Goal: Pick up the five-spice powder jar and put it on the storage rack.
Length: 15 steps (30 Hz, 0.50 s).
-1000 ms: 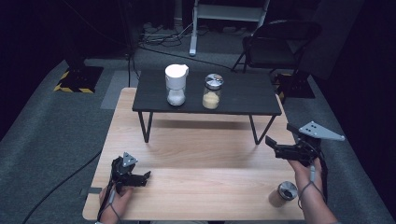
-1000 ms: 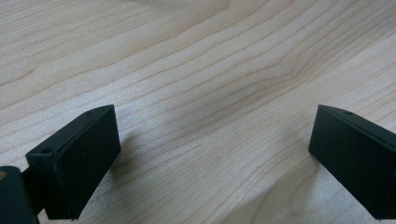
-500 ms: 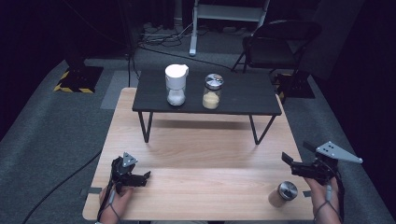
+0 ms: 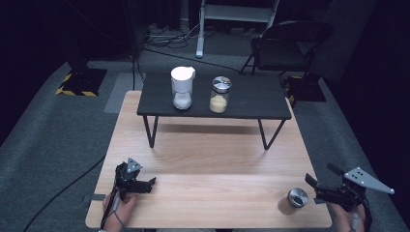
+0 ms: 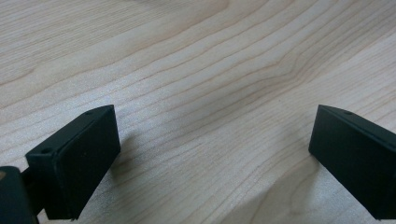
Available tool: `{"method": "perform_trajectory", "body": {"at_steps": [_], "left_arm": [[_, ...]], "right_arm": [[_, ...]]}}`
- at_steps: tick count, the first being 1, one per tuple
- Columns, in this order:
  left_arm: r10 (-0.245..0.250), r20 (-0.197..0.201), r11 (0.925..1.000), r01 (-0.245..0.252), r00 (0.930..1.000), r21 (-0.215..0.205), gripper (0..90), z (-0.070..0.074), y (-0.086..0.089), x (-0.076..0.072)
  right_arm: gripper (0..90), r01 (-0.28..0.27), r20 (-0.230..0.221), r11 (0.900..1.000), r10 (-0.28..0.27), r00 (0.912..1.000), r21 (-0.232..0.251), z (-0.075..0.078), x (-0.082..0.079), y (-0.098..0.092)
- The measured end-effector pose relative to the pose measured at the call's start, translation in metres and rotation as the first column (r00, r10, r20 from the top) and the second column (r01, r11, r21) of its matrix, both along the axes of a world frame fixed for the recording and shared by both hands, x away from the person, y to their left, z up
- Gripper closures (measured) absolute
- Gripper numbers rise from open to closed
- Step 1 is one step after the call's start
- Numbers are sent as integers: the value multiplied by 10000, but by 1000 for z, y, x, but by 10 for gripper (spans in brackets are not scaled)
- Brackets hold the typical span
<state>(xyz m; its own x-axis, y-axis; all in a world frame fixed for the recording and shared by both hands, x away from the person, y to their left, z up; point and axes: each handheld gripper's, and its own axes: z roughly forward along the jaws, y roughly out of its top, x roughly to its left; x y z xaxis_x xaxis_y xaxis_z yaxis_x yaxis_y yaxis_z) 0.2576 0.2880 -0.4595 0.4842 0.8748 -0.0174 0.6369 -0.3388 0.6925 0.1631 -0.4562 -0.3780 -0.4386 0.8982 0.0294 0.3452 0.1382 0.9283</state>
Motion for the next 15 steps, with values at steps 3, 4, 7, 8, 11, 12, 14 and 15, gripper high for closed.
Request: {"method": "perform_trajectory", "body": {"at_steps": [3, 4, 7, 8, 11, 12, 14, 15], "left_arm": [[-1, 1, 10000, 1, 10000, 2, 19, 0, 0, 0], [0, -1, 10000, 0, 10000, 2, 19, 0, 0, 0], [1, -1, 10000, -1, 10000, 3, 19, 0, 0, 0], [-1, -1, 10000, 1, 10000, 3, 19, 0, 0, 0], [0, -1, 10000, 0, 10000, 2, 19, 0, 0, 0], [0, -1, 10000, 0, 10000, 3, 19, 0, 0, 0], [3, 5, 10000, -3, 10000, -2, 19, 0, 0, 0], [5, 7, 10000, -5, 10000, -1, 19, 0, 0, 0]], "right_arm": [[15, 0, -18, 9999, 0, 10000, -122, -5, -7, -1], [15, -20, -20, 9999, 20, 10000, -115, -7, -9, -1], [14, -184, -61, 9998, 184, 9998, -115, -13, -15, 0], [15, -233, -112, 9996, 232, 9997, -152, -14, -16, 1], [14, -347, -155, 9993, 345, 9993, -126, -21, -22, 4], [14, -401, -175, 9991, 399, 9991, -131, -23, -23, 4], [15, -412, -203, 9990, 408, 9990, -193, -28, -26, 7], [15, -412, -222, 9990, 408, 9989, -167, -30, -27, 7]]}}
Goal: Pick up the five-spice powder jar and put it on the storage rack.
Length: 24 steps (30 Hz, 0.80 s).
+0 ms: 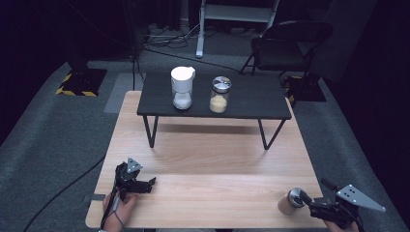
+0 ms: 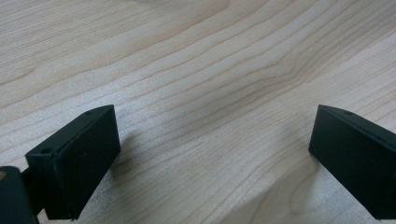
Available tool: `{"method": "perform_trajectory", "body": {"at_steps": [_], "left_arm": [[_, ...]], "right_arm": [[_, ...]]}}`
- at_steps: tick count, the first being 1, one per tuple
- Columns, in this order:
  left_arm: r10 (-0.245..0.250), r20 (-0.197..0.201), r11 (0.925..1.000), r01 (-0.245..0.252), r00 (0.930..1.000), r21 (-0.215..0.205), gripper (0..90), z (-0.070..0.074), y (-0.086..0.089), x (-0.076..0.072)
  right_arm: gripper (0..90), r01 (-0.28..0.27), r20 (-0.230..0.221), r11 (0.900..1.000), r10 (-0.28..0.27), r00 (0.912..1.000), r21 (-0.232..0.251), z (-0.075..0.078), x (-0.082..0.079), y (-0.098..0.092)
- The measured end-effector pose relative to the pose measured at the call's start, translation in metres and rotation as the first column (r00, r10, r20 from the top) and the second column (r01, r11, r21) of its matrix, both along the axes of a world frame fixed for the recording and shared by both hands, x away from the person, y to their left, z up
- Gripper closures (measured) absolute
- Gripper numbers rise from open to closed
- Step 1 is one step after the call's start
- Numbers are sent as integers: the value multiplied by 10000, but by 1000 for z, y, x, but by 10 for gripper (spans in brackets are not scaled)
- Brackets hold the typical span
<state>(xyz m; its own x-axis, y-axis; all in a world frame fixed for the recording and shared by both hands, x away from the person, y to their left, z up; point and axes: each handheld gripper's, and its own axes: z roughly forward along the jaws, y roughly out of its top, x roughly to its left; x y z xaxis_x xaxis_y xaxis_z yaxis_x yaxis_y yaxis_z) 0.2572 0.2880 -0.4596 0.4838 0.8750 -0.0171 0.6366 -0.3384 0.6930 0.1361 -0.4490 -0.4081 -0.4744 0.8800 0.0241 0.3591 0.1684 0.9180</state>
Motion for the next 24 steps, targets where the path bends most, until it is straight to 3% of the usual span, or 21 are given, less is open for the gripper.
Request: {"method": "perform_trajectory", "body": {"at_steps": [9, 24], "left_arm": [[-14, 5, 10000, 14, 10000, 19, 19, 0, 0, 0], [5, -7, 10000, -5, 10000, 5, 18, 0, 0, 0]], "right_arm": [[25, -71, -158, 9997, 75, 9998, 240, -24, -10, 7], [104, -242, -760, 9993, 219, 9969, -297, -47, -5, 19]]}}
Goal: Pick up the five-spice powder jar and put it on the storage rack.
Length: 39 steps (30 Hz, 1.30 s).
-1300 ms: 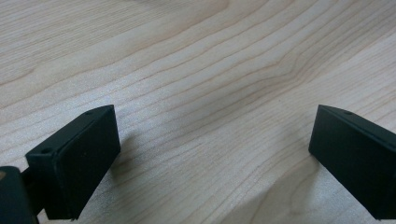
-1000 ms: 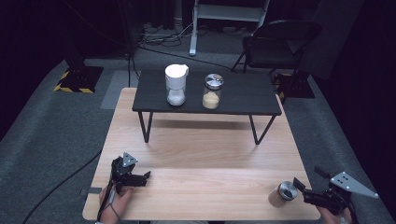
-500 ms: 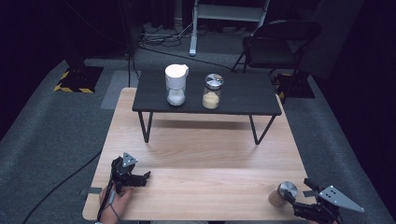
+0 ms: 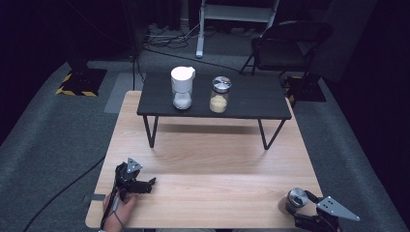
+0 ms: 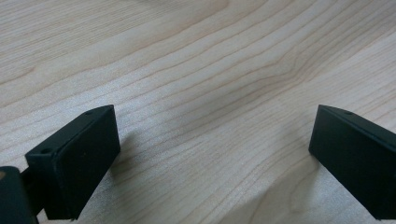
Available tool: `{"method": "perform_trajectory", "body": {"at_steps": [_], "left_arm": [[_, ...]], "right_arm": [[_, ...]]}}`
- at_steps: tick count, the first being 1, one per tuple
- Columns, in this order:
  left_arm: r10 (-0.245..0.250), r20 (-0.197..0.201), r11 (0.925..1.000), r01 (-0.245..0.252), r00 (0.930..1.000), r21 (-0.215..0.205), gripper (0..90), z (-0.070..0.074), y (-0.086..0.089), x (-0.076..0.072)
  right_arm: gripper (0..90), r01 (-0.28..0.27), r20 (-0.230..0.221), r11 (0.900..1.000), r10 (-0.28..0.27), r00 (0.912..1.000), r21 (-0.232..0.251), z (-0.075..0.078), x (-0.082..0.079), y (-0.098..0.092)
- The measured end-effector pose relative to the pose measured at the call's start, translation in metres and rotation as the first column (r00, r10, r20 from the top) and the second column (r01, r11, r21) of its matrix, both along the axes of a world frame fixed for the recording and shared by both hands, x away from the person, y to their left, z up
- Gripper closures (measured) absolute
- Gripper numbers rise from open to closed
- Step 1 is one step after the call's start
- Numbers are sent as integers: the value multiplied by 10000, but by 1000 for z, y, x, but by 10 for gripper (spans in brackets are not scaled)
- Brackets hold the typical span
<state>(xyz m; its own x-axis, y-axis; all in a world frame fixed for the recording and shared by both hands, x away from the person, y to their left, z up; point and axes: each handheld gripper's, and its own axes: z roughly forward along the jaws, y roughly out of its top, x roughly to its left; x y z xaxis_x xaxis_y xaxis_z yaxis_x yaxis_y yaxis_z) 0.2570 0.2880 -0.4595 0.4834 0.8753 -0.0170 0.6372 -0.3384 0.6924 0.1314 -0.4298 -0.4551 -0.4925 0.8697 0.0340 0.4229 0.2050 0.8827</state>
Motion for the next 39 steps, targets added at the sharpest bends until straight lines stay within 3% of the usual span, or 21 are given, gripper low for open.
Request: {"method": "perform_trajectory", "body": {"at_steps": [6, 10, 21, 29, 39], "left_arm": [[0, -1, 10000, 0, 10000, 0, 18, 0, 0, 0], [0, -3, 10000, 0, 10000, -2, 18, 0, 0, 0], [-6, 2, 10000, 6, 10000, -3, 18, 0, 0, 0], [154, -44, 9999, -154, 9999, 14, 5, 0, -3, 3], [152, -56, 9999, -152, 9999, -6, 5, 0, -3, 3]], "right_arm": [[179, -203, -277, 9996, 198, 9994, -189, -5, 7, 2], [289, -345, -346, 9985, 330, 9989, -426, -5, 9, 5], [296, -519, -458, 9976, 499, 9977, -453, 7, 16, 6], [296, -659, -276, 9968, 647, 9975, -455, 30, 30, 10], [296, -944, -44, 9943, 943, 9955, -487, 73, 59, 19]]}}
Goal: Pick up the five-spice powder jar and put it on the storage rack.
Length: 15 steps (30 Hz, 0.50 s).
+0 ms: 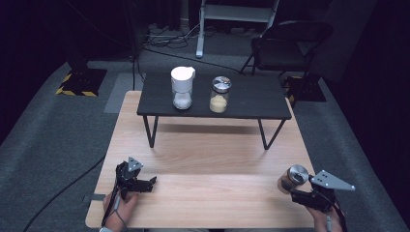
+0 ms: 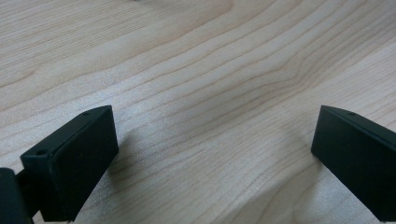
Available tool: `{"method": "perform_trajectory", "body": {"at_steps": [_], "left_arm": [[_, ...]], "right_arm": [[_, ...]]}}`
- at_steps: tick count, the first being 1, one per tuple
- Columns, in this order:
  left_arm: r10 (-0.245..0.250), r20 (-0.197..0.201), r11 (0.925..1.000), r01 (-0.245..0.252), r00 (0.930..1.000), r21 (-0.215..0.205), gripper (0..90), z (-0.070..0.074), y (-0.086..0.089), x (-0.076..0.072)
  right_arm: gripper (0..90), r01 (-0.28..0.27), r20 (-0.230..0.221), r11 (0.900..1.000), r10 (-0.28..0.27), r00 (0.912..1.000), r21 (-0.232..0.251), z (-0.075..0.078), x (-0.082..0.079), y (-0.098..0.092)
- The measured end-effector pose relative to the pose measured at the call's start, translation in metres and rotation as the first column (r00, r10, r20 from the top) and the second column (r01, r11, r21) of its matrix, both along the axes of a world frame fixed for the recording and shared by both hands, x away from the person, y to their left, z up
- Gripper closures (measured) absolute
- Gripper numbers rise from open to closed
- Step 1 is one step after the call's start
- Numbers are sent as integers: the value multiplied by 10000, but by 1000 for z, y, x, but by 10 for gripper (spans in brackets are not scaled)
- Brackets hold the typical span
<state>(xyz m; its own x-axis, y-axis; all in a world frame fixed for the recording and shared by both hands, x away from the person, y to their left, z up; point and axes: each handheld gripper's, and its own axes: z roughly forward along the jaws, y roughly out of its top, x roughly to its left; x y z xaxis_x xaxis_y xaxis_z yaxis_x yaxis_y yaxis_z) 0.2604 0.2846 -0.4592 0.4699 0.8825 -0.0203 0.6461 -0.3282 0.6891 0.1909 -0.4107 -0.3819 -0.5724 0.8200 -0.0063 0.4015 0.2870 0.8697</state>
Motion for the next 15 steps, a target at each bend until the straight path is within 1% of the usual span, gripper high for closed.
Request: {"method": "perform_trajectory", "body": {"at_steps": [6, 10, 12, 15], "left_arm": [[22, -4, 10000, -22, 10000, 17, 3, 0, -1, 0], [25, 0, 10000, -25, 10000, 20, 3, 0, -1, 0], [34, -3, 10000, -34, 10000, 24, 3, 0, -1, 0], [39, 1, 10000, -39, 10000, 19, 2, 0, -1, 0]], "right_arm": [[296, -90, -48, 10000, 90, 9999, 27, 27, 20, 6], [296, -198, 29, 9998, 198, 9998, 50, 45, 36, 11], [296, -254, 40, 9995, 254, 9997, 167, 52, 44, 12], [296, -354, 135, 9991, 351, 9993, 217, 66, 56, 16]]}}
